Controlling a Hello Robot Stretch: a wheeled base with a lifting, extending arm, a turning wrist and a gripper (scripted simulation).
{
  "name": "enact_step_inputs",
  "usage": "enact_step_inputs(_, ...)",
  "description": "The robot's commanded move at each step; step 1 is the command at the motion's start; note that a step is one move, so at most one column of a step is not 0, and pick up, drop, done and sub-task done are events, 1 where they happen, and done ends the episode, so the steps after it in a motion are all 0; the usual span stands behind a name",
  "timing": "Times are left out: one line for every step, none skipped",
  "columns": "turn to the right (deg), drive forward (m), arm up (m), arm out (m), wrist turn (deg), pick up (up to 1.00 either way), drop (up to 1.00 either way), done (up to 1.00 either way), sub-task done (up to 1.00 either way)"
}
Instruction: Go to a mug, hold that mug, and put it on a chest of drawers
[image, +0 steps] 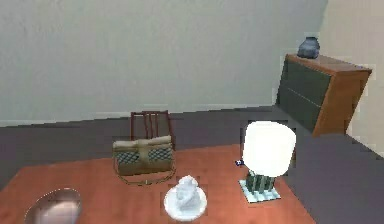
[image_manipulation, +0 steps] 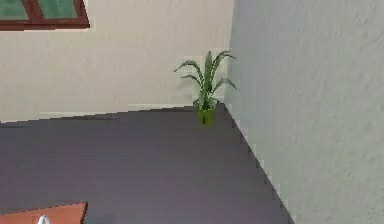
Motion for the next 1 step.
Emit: enact_step_inputs(-42.0,0.00,0.00,0.00,0.0,0.00,0.00,0.00,0.00)
